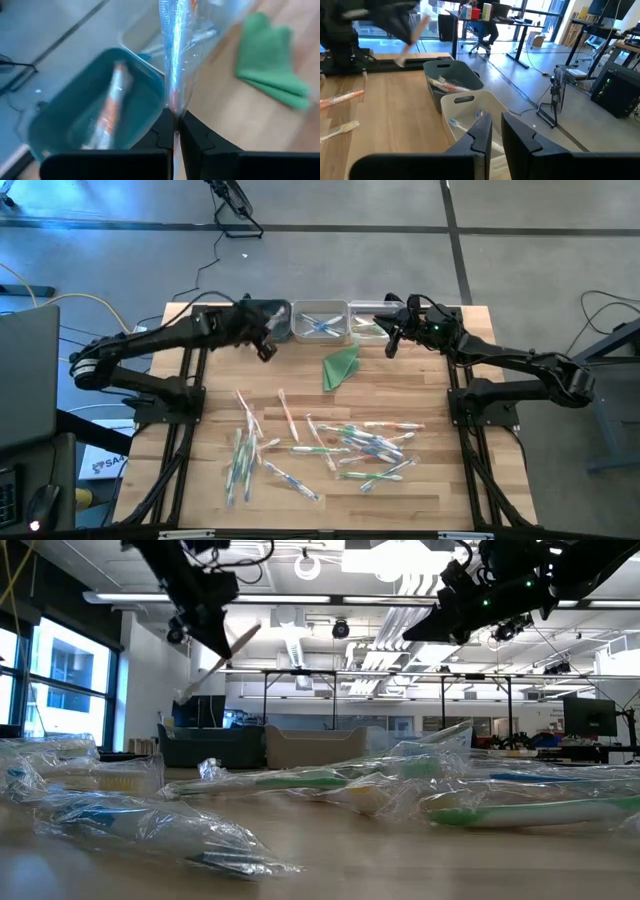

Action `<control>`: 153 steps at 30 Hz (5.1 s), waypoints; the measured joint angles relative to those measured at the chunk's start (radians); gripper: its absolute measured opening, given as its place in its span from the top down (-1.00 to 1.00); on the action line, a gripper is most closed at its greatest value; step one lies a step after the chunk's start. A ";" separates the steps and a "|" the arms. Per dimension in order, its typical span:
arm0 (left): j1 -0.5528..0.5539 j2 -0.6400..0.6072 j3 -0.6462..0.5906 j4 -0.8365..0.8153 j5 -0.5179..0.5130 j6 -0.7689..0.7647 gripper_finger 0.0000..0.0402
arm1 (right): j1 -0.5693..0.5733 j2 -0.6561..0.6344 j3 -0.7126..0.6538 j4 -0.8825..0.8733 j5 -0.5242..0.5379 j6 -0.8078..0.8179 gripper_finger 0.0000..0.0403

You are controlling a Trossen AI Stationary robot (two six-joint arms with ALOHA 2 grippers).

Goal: Pick & Place Toothbrushes
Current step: Put the orange toothbrush into the dark blue bin

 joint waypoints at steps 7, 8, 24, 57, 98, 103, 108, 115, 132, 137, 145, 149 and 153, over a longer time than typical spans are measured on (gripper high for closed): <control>0.167 0.128 0.000 0.091 0.008 0.213 0.98 | 0.000 0.000 0.000 -0.001 0.000 0.006 0.83; 0.186 0.151 0.000 0.119 0.008 0.238 0.98 | 0.000 0.000 0.000 -0.001 0.000 0.006 0.83; 0.399 0.342 0.000 0.210 0.059 0.242 0.98 | 0.000 0.000 0.000 -0.002 0.003 0.004 0.83; 0.417 0.416 0.000 0.247 0.138 0.101 0.22 | 0.000 0.000 0.000 -0.003 0.003 0.006 0.83; 0.417 0.415 0.000 0.399 0.305 0.058 0.42 | -0.001 0.000 0.000 -0.001 0.341 0.223 0.83; 0.417 0.415 0.000 0.402 0.305 0.031 0.42 | 0.021 0.000 0.000 -0.003 0.341 0.247 0.83; 0.417 0.415 0.000 0.396 0.305 -0.013 0.42 | 0.026 0.000 0.000 -0.002 0.344 0.247 0.83; 0.417 0.415 0.000 0.395 0.305 -0.013 0.42 | 0.026 0.000 0.000 -0.002 0.341 0.241 0.83; 0.417 0.415 -0.001 0.448 0.270 -0.013 0.42 | 0.026 0.000 0.000 -0.002 0.341 0.238 0.83; 0.416 0.415 0.000 0.450 0.270 -0.035 0.42 | 0.026 0.000 0.000 -0.001 0.338 0.245 0.83; 0.385 0.372 -0.001 0.515 0.263 -0.081 0.42 | 0.024 0.001 0.000 0.027 0.346 0.241 0.83; 0.365 0.271 -0.005 0.524 0.263 -0.010 0.42 | 0.017 0.001 0.000 0.022 0.348 0.239 0.83; 0.351 0.156 -0.074 0.521 0.219 0.012 0.42 | 0.018 0.001 0.000 0.019 0.349 0.241 0.83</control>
